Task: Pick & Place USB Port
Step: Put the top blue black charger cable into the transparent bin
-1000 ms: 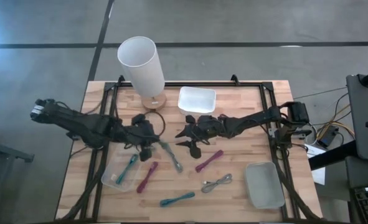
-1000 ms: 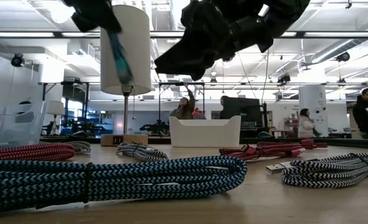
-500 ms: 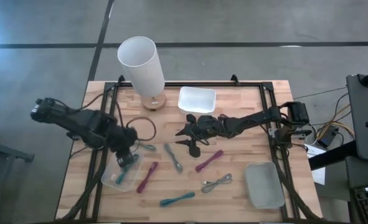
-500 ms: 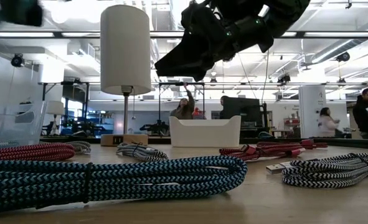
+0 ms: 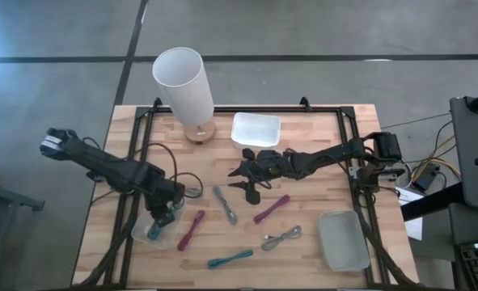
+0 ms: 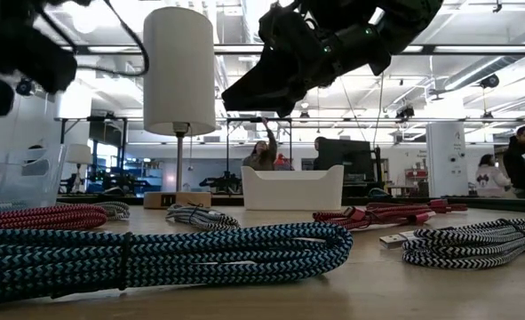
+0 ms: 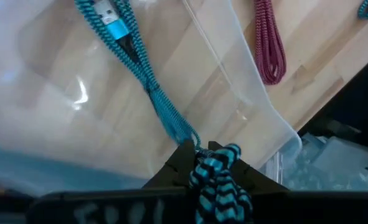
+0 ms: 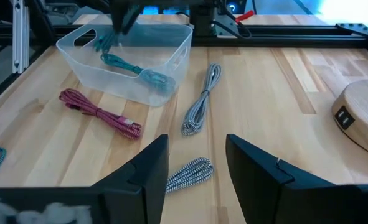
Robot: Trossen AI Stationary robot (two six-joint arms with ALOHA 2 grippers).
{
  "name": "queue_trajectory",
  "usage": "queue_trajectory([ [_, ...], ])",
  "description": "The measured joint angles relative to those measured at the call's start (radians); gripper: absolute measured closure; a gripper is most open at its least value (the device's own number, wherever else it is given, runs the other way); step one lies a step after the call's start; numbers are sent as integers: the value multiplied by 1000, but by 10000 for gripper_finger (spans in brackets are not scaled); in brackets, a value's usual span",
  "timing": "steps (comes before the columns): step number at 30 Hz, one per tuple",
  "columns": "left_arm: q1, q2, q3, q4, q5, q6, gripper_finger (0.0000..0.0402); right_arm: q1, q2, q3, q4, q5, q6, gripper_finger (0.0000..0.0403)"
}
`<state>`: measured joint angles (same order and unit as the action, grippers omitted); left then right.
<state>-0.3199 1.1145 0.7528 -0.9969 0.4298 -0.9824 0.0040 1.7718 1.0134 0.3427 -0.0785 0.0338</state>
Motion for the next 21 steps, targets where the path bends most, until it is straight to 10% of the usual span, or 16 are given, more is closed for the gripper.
queue_trajectory([
  [21,1,0,-150,126,-14,-65,332,0,0,0,-3,1,0,248],
])
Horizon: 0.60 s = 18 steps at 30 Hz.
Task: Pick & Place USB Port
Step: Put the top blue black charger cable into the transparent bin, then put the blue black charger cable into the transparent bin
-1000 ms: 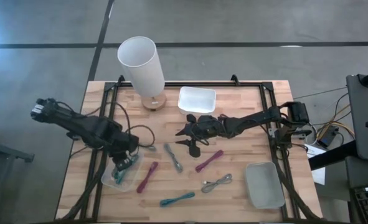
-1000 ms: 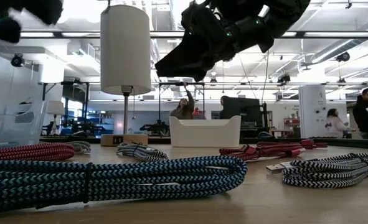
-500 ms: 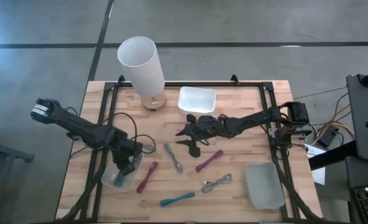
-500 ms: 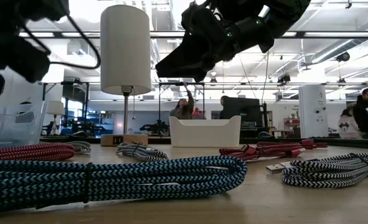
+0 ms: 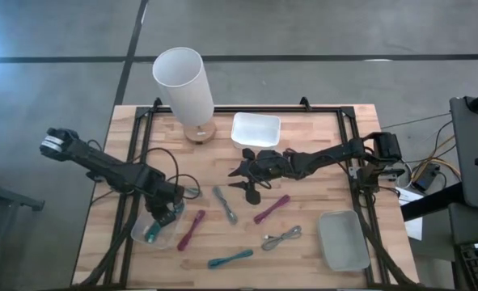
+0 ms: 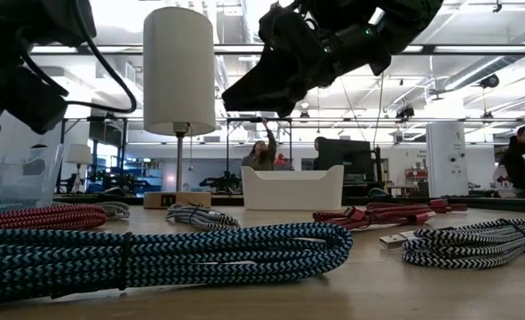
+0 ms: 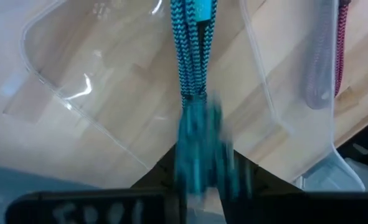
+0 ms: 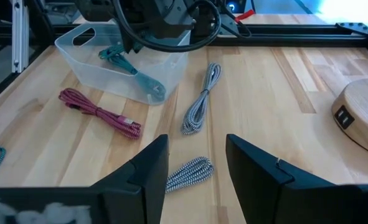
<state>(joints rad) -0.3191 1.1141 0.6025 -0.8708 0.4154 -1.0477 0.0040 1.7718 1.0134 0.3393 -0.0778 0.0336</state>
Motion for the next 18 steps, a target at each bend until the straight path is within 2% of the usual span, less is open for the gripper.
queue_trajectory([
  [8,0,0,1,-1,0,1,305,0,0,0,0,0,0,251],
  [18,0,0,59,-1,-14,84,305,0,0,0,0,0,0,250],
])
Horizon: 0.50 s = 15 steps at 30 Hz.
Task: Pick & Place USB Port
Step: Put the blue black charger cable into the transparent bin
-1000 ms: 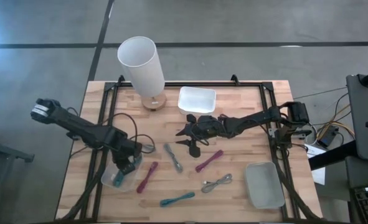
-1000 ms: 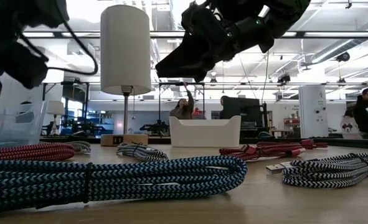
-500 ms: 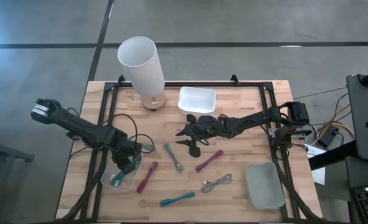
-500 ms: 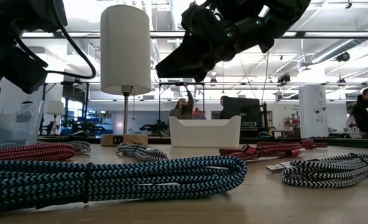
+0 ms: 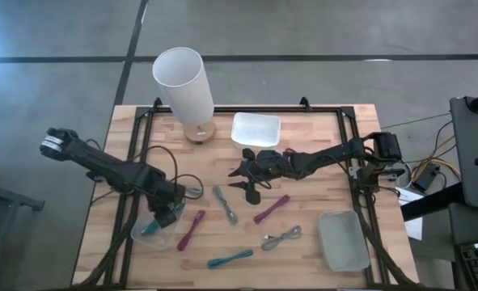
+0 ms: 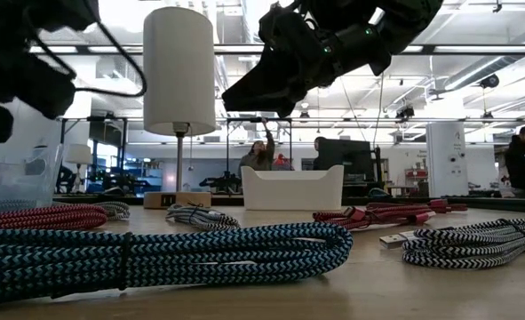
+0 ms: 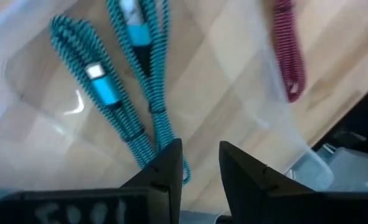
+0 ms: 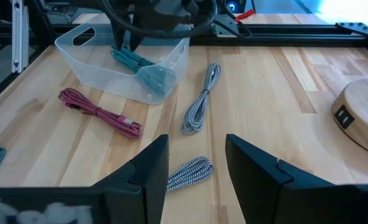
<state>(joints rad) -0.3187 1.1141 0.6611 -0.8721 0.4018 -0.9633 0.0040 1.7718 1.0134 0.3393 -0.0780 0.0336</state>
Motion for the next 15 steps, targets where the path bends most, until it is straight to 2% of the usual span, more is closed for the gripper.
queue_trajectory([
  [11,0,0,184,-3,-145,98,305,0,0,0,-39,0,26,249],
  [15,0,0,261,-3,-267,190,306,0,0,0,-85,0,57,245],
])
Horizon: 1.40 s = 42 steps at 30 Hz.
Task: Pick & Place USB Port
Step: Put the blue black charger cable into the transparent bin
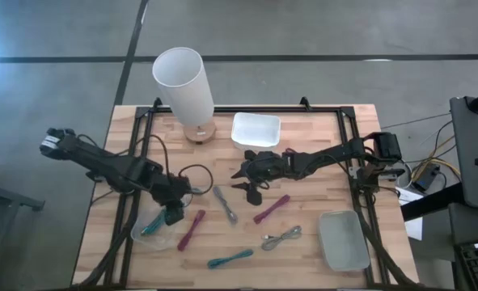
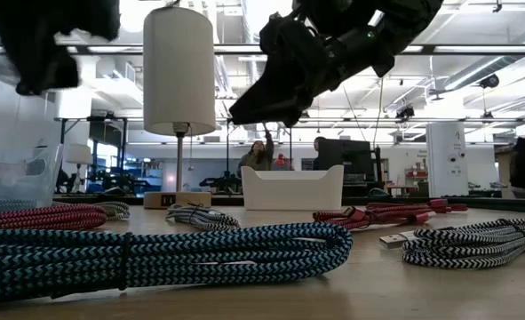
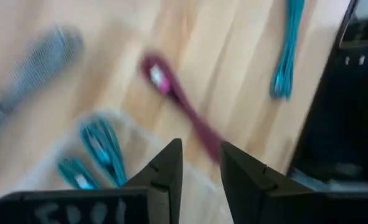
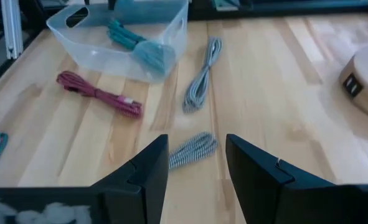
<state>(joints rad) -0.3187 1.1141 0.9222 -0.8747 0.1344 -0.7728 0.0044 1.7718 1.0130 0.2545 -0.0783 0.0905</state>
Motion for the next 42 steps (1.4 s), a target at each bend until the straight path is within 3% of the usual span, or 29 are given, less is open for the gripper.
queue_trajectory([
  [5,0,3,71,16,-220,69,305,2,0,0,-30,0,14,251],
  [11,0,7,52,150,-303,109,305,7,0,0,-48,-5,13,259],
  [22,-1,77,-108,630,-306,219,305,7,0,0,-62,-6,42,260],
  [34,-56,332,-39,660,-241,399,305,15,-1,0,-86,-8,85,275],
  [42,-161,473,48,687,-230,304,305,80,-1,0,-91,-8,68,282],
])
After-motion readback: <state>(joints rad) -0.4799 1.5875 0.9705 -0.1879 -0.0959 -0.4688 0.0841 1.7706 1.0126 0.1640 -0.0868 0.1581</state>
